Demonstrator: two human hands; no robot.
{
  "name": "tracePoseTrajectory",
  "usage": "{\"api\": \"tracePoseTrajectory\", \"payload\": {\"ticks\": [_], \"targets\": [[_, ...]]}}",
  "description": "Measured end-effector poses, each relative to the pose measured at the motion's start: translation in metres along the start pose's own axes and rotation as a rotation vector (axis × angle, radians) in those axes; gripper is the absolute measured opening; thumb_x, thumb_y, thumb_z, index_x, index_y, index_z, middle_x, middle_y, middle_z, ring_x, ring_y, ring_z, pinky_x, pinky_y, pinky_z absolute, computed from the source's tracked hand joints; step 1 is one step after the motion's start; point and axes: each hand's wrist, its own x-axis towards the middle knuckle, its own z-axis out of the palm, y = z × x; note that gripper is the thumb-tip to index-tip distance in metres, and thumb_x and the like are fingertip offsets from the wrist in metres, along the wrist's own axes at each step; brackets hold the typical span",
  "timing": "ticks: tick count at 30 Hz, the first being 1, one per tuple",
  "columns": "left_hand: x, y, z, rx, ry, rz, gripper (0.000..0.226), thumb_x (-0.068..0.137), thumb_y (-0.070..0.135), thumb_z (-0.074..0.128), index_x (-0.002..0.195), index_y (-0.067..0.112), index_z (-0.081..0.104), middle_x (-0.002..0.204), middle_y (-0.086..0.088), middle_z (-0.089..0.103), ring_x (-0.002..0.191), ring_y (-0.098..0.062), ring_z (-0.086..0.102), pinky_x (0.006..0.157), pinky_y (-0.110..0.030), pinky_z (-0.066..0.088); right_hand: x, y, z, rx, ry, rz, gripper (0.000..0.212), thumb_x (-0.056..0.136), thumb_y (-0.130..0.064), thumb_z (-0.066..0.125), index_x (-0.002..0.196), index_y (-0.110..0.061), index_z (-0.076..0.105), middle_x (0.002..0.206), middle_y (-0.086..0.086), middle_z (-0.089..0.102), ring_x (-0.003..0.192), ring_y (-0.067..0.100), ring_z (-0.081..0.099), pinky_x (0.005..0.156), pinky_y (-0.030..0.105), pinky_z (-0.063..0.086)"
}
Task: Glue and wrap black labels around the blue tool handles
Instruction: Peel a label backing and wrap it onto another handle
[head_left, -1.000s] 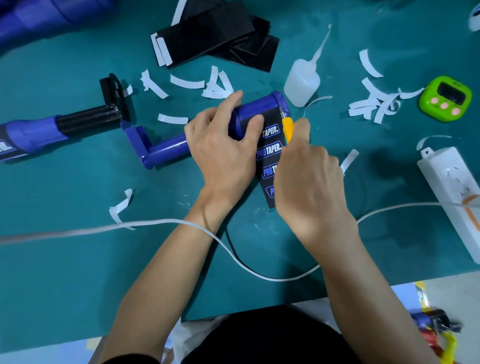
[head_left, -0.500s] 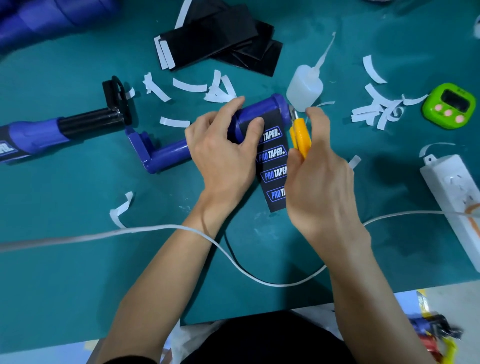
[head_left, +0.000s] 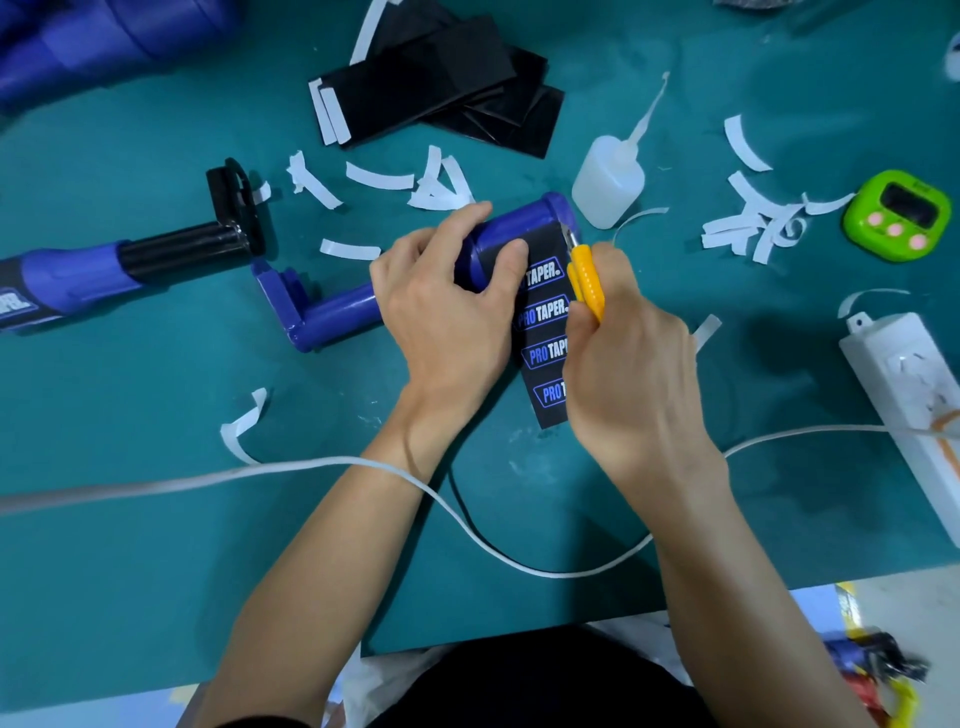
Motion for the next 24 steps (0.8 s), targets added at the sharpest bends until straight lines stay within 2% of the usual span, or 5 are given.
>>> {"api": "tracePoseTrajectory", "payload": {"ticks": [5,11,17,20,24], "targets": [[0.001,0.004,-0.002,-0.005,-0.006,0.002,0.039,0.082,0.049,0.072,0.116,0.031,0.078,0.100,0.006,0.070,0.100,-0.012,0.053,0.103,-0.030,0.040,-0.006,-0.012,-0.001,-0.180,0.000,0.052,0.056,0.107,-0.016,0.043,0.159,-0.020,0.024,0.082,0.003,0.053,0.068,0.032,0.041,0.063,0.040,0.029],[0.012,0.014,-0.004,0.154,-0.083,0.070,0.047,0.080,0.054,0.061,0.121,0.034,0.072,0.100,0.021,0.072,0.098,-0.009,0.055,0.097,-0.028,0.033,-0.008,-0.026,-0.006,-0.251,-0.043,0.103,0.065,0.104,-0.012,0.035,0.164,-0.019,0.010,0.085,0.002,0.049,0.064,0.029,0.040,0.061,0.040,0.024],[0.026,0.019,-0.001,0.302,-0.189,0.106,0.038,0.079,0.069,0.057,0.093,0.039,0.075,0.097,0.016,0.069,0.096,-0.017,0.056,0.084,-0.033,0.033,-0.007,-0.030,-0.008,-0.280,-0.073,0.133,0.071,0.098,-0.006,0.031,0.165,-0.017,0.007,0.085,0.002,0.046,0.063,0.028,0.038,0.061,0.039,0.024],[0.028,0.020,0.001,0.278,-0.190,0.042,0.037,0.073,0.071,0.059,0.087,0.041,0.075,0.092,0.019,0.067,0.093,-0.012,0.054,0.085,-0.030,0.034,-0.007,-0.029,-0.010,-0.268,-0.077,0.149,0.072,0.096,-0.006,0.031,0.163,-0.017,0.008,0.086,0.004,0.052,0.065,0.030,0.041,0.061,0.040,0.025],[0.026,0.021,0.003,0.226,-0.152,-0.020,0.032,0.068,0.069,0.063,0.080,0.041,0.073,0.086,0.021,0.065,0.089,-0.007,0.053,0.088,-0.036,0.046,-0.007,-0.026,-0.009,-0.294,-0.096,0.147,0.074,0.096,-0.005,0.033,0.164,-0.016,0.005,0.085,0.004,0.049,0.066,0.030,0.042,0.059,0.040,0.023]]}}
